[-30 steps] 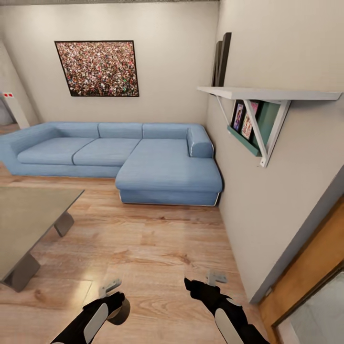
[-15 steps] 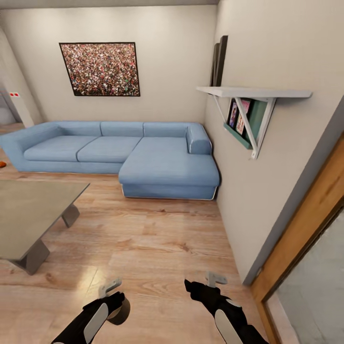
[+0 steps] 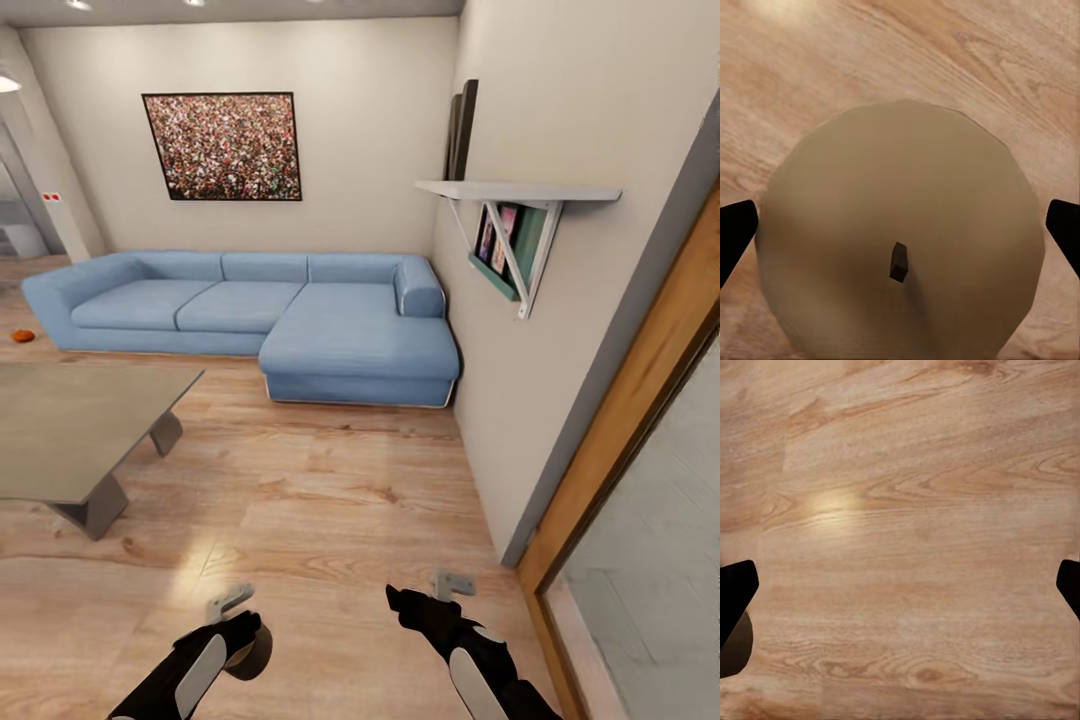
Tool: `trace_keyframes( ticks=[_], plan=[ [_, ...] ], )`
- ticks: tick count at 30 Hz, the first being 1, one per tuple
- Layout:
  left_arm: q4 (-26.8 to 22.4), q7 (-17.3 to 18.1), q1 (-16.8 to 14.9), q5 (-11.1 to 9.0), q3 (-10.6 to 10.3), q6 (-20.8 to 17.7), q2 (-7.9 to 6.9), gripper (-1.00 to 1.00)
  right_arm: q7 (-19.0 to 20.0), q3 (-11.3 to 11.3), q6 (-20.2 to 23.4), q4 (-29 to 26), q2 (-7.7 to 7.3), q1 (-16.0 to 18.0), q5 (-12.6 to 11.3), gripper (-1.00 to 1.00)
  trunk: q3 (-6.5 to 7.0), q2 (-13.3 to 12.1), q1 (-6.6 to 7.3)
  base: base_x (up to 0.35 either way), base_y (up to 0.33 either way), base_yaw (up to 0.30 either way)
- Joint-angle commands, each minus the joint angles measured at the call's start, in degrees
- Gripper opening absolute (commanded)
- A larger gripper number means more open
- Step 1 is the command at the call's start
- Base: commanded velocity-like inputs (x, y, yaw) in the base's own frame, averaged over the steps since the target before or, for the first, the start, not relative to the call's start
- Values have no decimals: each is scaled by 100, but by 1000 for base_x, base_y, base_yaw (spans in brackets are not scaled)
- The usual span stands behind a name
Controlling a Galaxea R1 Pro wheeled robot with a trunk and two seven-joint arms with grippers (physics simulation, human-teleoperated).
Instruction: Place each of the two pumpkins and all three candles from the living room inside a cabinet in the living room (use any cabinet), then make sure every cabinet is closed, and position the cauldron so it is next to a table in the living room.
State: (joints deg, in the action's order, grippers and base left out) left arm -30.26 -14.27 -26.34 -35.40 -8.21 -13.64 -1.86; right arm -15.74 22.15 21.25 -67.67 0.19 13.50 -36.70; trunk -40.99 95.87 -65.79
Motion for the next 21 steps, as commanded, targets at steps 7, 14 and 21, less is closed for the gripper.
trace_keyframes(
  ticks=[7,14,21],
  plan=[
    [-14,-59,-3,-45,-49,-16,-7,-100,-52,9,11,-10,-2,3,-53,100,-5,3,4,-310,0,118],
    [-15,-59,-3,-45,-49,-16,-9,-100,-50,9,10,-10,-2,3,-51,100,-5,3,4,-310,0,170],
    [-15,-59,-1,-45,-49,-16,-13,-100,-51,9,11,-10,-2,3,-55,100,-5,3,4,-268,0,200]
  ],
)
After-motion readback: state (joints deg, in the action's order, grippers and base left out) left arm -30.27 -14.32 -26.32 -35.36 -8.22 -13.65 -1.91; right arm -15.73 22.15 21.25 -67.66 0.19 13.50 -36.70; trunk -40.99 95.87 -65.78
